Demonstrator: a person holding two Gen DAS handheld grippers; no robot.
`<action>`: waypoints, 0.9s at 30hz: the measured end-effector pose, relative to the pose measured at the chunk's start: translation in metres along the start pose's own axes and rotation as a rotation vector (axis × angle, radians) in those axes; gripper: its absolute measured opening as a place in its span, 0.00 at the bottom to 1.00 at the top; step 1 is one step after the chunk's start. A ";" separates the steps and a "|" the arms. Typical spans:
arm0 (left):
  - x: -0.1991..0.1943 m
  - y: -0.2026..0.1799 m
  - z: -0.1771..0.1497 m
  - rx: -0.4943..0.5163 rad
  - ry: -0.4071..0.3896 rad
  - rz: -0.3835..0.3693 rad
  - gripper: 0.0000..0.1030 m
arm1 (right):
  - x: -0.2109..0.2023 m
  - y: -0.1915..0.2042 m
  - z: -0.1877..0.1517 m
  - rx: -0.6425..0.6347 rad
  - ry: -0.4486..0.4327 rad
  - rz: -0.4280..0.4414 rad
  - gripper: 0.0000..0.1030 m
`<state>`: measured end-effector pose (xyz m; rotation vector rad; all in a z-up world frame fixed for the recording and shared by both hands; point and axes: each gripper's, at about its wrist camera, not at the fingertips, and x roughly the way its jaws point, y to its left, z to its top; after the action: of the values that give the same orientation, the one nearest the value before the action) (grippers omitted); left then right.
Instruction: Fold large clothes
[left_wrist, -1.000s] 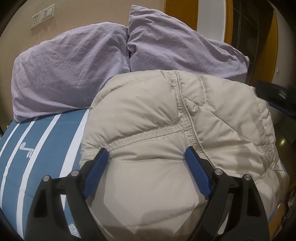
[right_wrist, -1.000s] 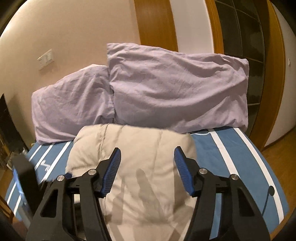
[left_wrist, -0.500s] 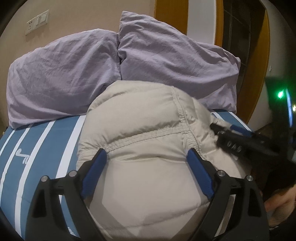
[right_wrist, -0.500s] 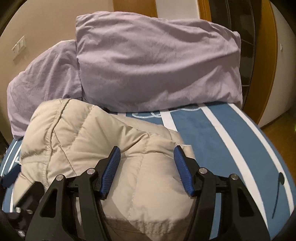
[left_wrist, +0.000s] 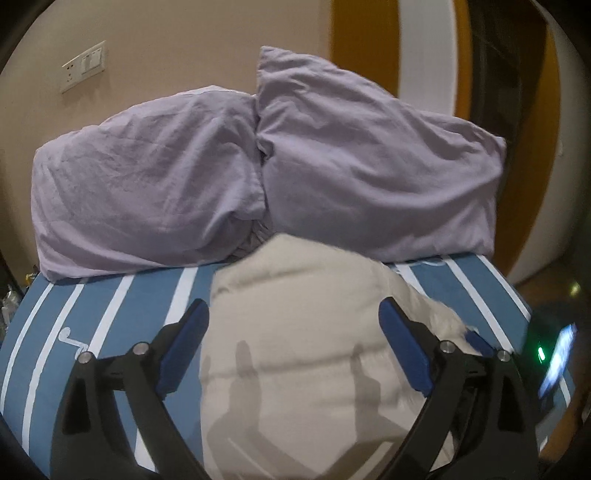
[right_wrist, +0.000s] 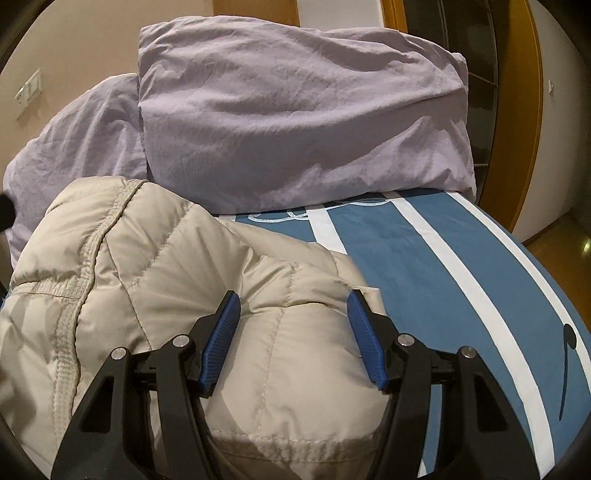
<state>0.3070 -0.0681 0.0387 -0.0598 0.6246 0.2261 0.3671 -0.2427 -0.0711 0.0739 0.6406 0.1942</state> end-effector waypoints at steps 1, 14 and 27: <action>0.007 0.000 0.002 -0.002 0.014 0.014 0.90 | 0.000 0.000 0.000 0.001 0.000 0.001 0.60; 0.051 0.009 -0.033 -0.019 0.040 0.079 0.98 | -0.004 -0.001 -0.003 0.001 -0.030 0.020 0.62; 0.068 0.001 -0.038 0.039 0.070 0.159 0.98 | -0.013 0.000 0.029 0.024 0.022 0.018 0.69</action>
<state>0.3383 -0.0590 -0.0321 0.0200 0.7037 0.3666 0.3741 -0.2454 -0.0400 0.1004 0.6647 0.2050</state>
